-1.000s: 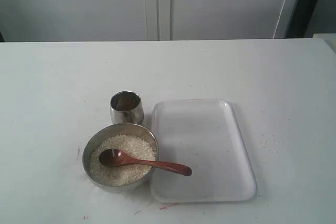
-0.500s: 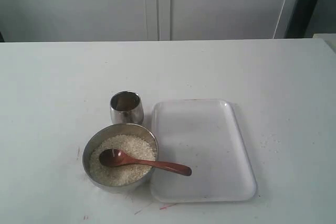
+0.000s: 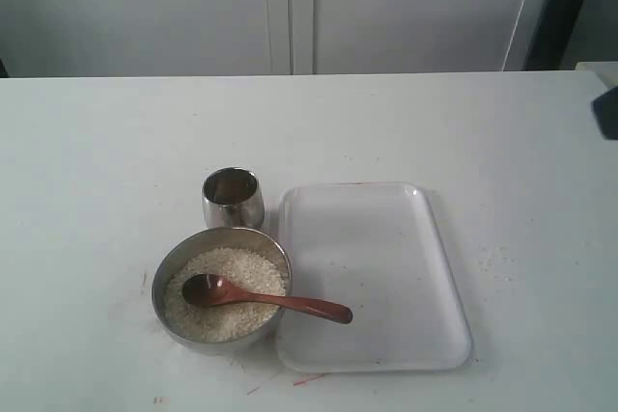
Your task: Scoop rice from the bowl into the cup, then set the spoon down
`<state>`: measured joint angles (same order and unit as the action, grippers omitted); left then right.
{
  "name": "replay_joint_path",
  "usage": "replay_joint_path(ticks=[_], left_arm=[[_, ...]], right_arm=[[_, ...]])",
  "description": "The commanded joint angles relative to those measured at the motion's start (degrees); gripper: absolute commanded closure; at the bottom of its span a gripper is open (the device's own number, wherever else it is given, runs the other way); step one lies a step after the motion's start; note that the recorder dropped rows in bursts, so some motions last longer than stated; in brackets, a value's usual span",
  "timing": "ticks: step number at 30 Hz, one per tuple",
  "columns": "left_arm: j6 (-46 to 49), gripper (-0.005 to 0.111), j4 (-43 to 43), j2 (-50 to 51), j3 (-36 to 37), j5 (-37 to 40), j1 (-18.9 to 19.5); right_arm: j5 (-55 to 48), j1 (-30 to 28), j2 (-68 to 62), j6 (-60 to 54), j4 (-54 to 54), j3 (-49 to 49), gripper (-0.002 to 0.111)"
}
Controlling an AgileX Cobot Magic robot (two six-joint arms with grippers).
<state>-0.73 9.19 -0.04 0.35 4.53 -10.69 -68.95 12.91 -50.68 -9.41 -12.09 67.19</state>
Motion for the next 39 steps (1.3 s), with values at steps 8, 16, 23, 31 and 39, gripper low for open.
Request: replay_joint_path(ticks=[8,16,23,31,39], left_arm=[[-0.33,0.092,0.59,0.04,-0.35,-0.16,-0.06],[-0.33,0.092,0.59,0.04,-0.35,-0.16,-0.06],[-0.33,0.092,0.59,0.04,-0.35,-0.16,-0.06],[-0.33,0.092,0.59,0.04,-0.35,-0.16,-0.06],[-0.33,0.092,0.59,0.04,-0.35,-0.16,-0.06]], right_arm=[[-1.01,18.18,-12.67,-0.31,-2.16,1.67,0.108],[-1.01,35.91,-24.93,12.44,18.42,5.74,0.108],[0.0,43.76,-33.15,6.31,24.23,8.36,0.108],[1.9,44.2,-38.58,2.91,24.74,7.3,0.108],[10.29,44.2,-41.94,1.67,25.79,4.39,0.108]])
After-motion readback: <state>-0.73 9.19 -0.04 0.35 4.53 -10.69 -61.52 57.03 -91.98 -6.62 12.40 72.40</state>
